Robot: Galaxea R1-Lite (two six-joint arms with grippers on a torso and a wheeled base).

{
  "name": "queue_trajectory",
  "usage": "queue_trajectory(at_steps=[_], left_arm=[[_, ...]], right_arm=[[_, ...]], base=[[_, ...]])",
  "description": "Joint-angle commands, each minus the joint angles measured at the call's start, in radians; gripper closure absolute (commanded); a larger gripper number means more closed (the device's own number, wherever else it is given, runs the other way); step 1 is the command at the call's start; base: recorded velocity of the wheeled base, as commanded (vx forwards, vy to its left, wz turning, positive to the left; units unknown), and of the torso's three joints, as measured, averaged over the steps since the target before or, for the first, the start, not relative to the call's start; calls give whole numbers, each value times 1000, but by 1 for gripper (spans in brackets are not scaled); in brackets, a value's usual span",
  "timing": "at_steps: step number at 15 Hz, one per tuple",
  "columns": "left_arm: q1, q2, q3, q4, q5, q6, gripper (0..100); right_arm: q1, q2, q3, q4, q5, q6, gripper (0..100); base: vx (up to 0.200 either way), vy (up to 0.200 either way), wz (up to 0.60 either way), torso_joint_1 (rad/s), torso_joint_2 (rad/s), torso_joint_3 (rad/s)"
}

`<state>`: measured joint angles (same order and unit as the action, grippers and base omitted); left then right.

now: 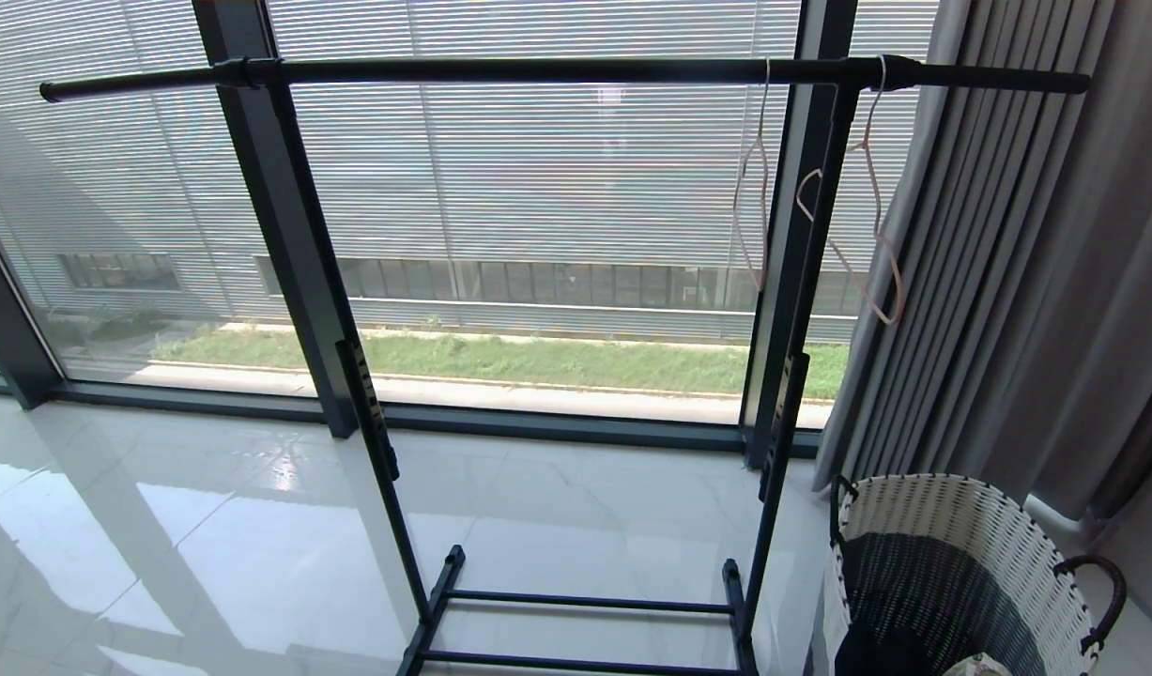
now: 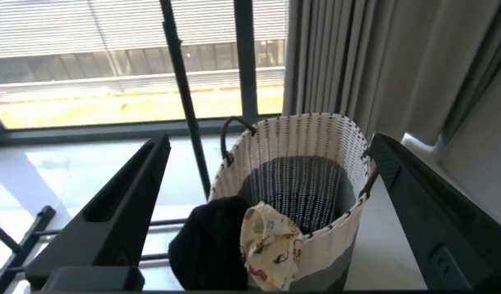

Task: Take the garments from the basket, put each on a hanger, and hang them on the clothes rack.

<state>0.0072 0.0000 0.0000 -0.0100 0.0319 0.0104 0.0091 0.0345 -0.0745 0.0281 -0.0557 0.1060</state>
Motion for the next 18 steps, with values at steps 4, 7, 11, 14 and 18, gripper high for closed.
queue_trajectory(at_steps=[4,7,11,14,18], left_arm=[[0,0,0,-1,0,0,0],[0,0,0,-1,0,0,0],[0,0,0,-1,0,0,0],[0,0,0,-1,0,0,0],[0,0,0,-1,0,0,0]], right_arm=[[60,736,-289,87,65,-282,0],[14,1061,-327,81,66,-459,0],[-37,1447,-380,-11,54,-802,0],[-58,1611,-378,-128,25,-936,0],[-52,1722,-372,-142,7,-937,0]], base=[[0,0,0,0,0,0],[0,0,0,0,0,0],[0,0,0,0,0,0],[0,0,0,0,0,0],[0,0,0,0,0,0]])
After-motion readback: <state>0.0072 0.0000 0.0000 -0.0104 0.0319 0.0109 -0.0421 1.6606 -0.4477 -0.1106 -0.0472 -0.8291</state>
